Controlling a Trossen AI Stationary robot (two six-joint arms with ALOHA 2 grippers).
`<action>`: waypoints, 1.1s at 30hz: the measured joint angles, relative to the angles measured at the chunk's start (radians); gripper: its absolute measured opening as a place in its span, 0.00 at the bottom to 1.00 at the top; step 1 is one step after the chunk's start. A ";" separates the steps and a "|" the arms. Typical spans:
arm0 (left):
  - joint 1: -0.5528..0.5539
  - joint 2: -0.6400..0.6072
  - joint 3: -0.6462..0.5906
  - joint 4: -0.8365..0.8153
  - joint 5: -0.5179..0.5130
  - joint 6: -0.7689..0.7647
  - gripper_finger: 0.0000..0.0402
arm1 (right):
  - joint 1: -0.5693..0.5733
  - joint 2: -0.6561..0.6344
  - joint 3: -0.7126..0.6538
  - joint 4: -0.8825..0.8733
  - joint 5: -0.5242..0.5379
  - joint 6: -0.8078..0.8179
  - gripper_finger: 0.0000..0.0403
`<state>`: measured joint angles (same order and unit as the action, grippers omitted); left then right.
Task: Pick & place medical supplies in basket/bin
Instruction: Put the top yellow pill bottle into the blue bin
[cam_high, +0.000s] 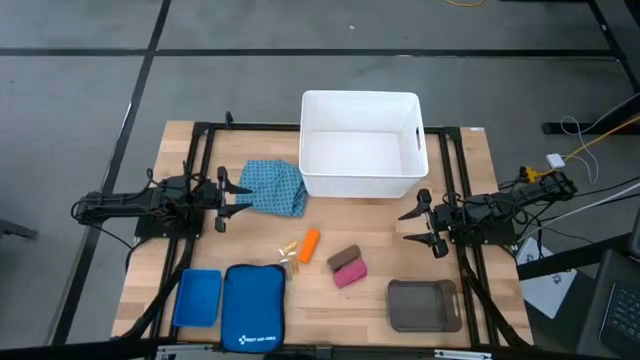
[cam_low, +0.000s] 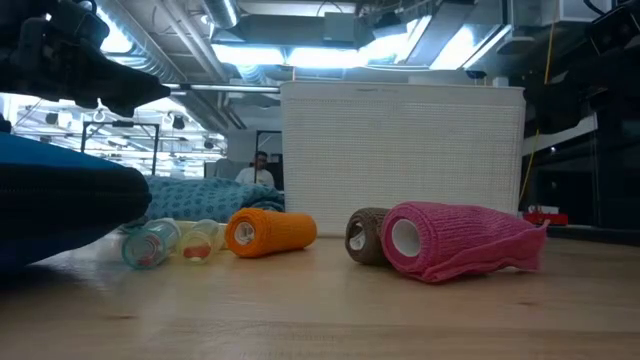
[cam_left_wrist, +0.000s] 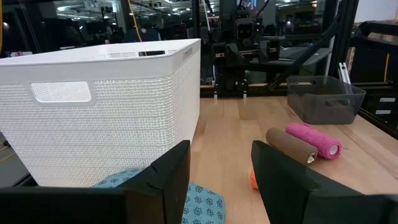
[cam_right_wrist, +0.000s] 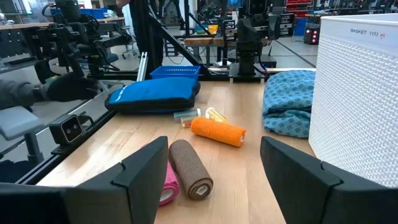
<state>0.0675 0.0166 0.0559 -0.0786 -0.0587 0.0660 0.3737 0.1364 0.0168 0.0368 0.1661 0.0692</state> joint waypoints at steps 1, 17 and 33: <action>0.000 0.000 0.000 0.000 0.000 0.000 0.42 | 0.000 0.000 0.000 0.000 0.003 -0.009 0.63; 0.000 0.000 -0.002 0.103 -0.002 0.000 0.42 | 0.000 0.000 0.000 0.008 0.002 -0.425 0.63; 0.000 0.000 -0.001 0.211 -0.052 0.000 0.42 | 0.000 0.000 0.000 0.016 -0.133 -0.483 0.63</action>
<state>0.0673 0.0166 0.0547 0.1323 -0.1108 0.0662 0.3740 0.1364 0.0166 0.0528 0.0330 -0.4133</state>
